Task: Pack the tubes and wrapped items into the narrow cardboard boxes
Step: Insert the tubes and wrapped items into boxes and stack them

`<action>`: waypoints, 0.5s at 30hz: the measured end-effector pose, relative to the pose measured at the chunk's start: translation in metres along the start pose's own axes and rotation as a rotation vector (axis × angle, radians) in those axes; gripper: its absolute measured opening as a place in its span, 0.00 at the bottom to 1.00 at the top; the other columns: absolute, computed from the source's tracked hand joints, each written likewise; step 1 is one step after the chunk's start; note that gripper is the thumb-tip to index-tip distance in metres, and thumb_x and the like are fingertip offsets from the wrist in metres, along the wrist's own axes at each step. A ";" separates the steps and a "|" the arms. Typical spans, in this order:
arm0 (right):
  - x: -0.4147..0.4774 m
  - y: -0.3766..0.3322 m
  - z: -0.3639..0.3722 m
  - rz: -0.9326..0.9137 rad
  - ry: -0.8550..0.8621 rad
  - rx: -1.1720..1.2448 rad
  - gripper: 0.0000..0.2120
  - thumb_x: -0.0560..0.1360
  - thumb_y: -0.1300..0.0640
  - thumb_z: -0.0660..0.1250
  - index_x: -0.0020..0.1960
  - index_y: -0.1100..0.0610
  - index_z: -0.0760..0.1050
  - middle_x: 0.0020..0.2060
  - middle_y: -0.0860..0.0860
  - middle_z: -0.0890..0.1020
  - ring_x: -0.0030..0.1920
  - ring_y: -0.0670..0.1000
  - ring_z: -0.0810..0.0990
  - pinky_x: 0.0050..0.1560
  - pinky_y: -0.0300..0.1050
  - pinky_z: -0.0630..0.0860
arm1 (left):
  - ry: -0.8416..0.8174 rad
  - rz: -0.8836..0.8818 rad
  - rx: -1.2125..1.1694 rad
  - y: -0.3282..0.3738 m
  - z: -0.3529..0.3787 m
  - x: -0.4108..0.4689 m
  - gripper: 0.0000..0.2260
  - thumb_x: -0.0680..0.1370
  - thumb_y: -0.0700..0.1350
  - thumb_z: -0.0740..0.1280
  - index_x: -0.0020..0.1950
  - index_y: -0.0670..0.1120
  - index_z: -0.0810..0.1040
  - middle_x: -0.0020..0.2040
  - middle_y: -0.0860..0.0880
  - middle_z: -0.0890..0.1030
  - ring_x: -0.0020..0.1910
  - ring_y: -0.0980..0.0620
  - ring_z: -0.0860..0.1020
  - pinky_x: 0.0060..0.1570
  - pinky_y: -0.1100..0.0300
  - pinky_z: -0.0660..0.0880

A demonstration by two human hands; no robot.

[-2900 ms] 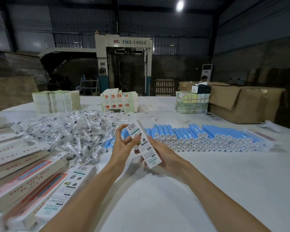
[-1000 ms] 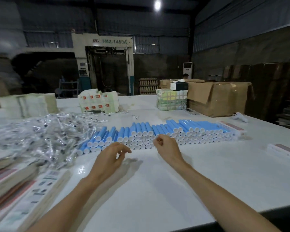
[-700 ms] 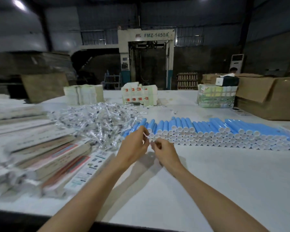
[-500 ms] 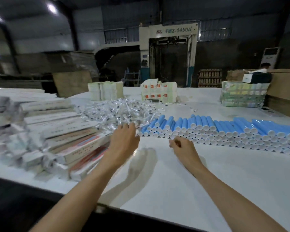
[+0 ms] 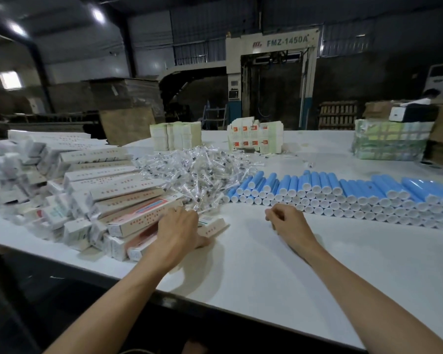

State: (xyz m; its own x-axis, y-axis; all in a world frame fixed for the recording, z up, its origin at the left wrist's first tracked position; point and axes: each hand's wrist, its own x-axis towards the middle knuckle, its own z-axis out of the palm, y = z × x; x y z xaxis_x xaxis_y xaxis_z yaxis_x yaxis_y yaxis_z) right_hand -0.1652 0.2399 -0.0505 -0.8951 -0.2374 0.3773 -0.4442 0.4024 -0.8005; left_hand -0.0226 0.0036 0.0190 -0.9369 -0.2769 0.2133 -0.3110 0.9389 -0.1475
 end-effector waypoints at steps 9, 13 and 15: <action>0.002 0.000 0.000 0.031 0.016 0.093 0.13 0.83 0.52 0.68 0.40 0.54 0.79 0.28 0.50 0.78 0.29 0.48 0.73 0.36 0.45 0.71 | 0.236 0.277 -0.728 0.027 -0.012 0.028 0.29 0.73 0.62 0.78 0.60 0.55 0.62 0.55 0.56 0.80 0.41 0.62 0.82 0.31 0.67 0.79; 0.003 -0.003 -0.004 0.050 0.059 0.164 0.14 0.84 0.52 0.66 0.41 0.53 0.81 0.30 0.53 0.80 0.31 0.44 0.75 0.38 0.38 0.71 | 0.291 0.442 -0.944 0.074 -0.014 0.059 0.26 0.80 0.58 0.75 0.67 0.52 0.62 0.65 0.48 0.83 0.49 0.58 0.84 0.38 0.66 0.82; 0.004 -0.005 -0.007 0.071 0.094 0.157 0.14 0.85 0.52 0.65 0.43 0.54 0.81 0.32 0.54 0.81 0.31 0.44 0.76 0.39 0.42 0.72 | 0.274 0.473 -0.984 0.098 -0.009 0.071 0.26 0.82 0.57 0.72 0.71 0.50 0.63 0.63 0.50 0.83 0.48 0.57 0.84 0.38 0.64 0.82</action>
State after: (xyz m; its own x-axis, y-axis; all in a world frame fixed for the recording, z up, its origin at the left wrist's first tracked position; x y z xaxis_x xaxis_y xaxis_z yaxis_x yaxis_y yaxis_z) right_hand -0.1664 0.2428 -0.0416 -0.9271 -0.1265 0.3529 -0.3745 0.2711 -0.8867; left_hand -0.1182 0.0775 0.0284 -0.8230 0.0907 0.5607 0.4413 0.7235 0.5308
